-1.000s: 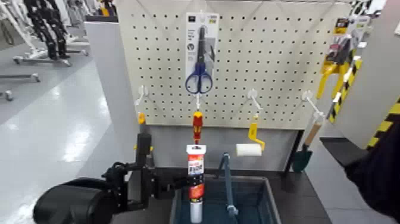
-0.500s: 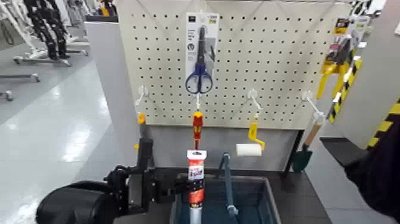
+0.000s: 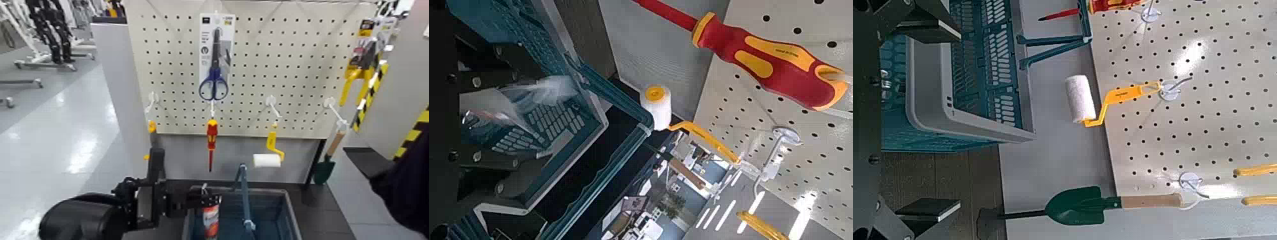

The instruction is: Put the red glue tube into the crate.

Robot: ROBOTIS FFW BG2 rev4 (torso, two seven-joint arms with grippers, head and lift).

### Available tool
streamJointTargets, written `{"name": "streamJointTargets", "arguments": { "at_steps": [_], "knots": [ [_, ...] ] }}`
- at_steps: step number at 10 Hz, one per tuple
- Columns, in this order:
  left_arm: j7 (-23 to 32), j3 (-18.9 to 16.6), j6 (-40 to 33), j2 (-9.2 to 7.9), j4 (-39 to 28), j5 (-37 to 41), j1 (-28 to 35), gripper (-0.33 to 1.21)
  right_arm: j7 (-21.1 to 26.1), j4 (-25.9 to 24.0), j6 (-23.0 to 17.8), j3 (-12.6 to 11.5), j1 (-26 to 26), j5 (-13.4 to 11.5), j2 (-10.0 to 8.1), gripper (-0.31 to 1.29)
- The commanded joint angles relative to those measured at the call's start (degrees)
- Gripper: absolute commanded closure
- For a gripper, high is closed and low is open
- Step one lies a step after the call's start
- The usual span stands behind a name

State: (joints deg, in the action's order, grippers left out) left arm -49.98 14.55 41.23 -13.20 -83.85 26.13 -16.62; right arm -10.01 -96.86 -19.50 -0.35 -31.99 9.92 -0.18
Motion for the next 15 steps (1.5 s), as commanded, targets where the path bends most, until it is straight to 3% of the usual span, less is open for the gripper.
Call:
{"name": "streamJointTargets", "arguments": {
  "at_steps": [1,6,10,11,13,14,15],
  "knots": [
    [0.0,-0.2,-0.3,0.02,-0.3,-0.1,-0.2,-0.14,0.0,0.0,0.0,0.0,0.0,0.0,7.12,0.13],
    [0.2,-0.7,-1.3,-0.24,-2.8,-3.1,0.2,-0.14,0.0,-0.1,-0.2,0.0,-0.1,0.0,7.12,0.13],
    [6.6,-6.6,-4.5,1.6,-19.3,-21.7,11.4,-0.14,0.0,0.4,-2.5,-0.2,-0.2,0.1,7.38,0.13],
    [9.8,-7.3,-7.5,1.6,-22.6,-24.5,14.3,-0.14,0.0,0.5,-3.0,-0.2,-0.3,0.2,7.29,0.13],
    [23.0,-7.8,-17.3,2.31,-25.4,-23.9,22.4,-0.14,0.8,0.5,-3.2,-0.3,-0.5,0.2,7.56,0.13],
    [25.5,-8.0,-21.6,2.92,-26.2,-26.6,25.3,-0.14,1.0,0.5,-3.2,-0.3,-0.6,0.2,7.56,0.12],
    [31.4,-7.7,-29.0,2.48,-25.8,-27.0,28.7,-0.14,1.1,0.6,-3.5,-0.3,-0.6,0.2,7.47,0.11]
  ]
}}
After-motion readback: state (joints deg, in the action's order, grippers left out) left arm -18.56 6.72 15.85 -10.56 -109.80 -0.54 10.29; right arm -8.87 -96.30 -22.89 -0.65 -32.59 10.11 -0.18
